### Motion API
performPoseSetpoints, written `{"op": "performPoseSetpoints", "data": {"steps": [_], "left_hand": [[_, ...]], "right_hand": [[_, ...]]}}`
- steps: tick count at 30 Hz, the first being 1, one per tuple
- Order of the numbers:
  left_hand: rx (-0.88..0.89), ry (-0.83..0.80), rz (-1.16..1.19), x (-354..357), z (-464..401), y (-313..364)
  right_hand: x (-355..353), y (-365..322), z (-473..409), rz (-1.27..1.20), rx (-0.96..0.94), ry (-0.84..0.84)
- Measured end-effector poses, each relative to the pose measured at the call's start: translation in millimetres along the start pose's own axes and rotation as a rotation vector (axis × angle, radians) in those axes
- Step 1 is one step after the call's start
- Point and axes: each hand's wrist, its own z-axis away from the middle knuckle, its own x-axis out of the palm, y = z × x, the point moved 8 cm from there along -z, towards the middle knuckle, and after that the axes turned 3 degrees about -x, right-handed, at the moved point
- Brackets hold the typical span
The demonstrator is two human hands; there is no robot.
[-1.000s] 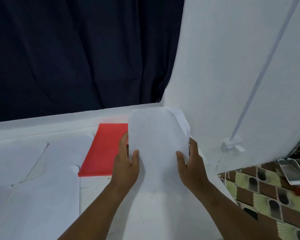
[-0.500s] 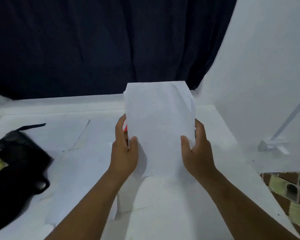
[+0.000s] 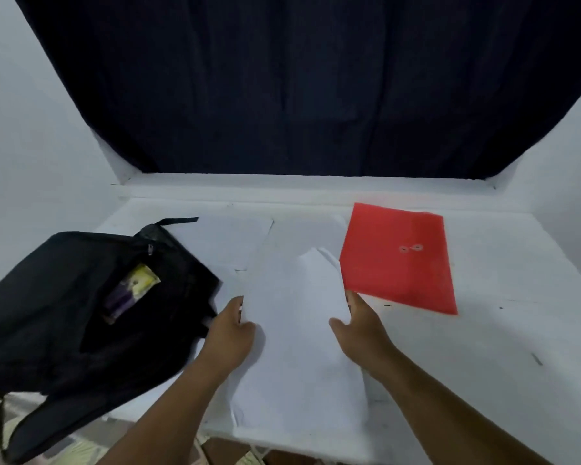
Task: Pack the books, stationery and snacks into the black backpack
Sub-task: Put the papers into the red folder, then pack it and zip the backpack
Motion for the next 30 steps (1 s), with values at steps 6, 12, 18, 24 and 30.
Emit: {"op": "performPoseSetpoints", "data": {"steps": [6, 12, 18, 24, 30], "left_hand": [[-0.029, -0.097, -0.256, 0, -15, -44], [0.042, -0.098, -0.364, 11, -17, -49], [0.036, -0.041, -0.006, 4, -28, -40], [-0.289, -0.126, 0.49, 6, -39, -48], [-0.211, -0.204, 0.482, -11, -50, -23]], "right_hand": [[38, 14, 1, 0.443, 0.127, 0.017], [38, 9, 2, 0.215, 0.186, 0.189], [32, 12, 1, -0.15, 0.341, 0.221], [39, 16, -4, -0.338, 0.425, 0.115], [32, -17, -11, -0.35, 0.284, 0.101]]}}
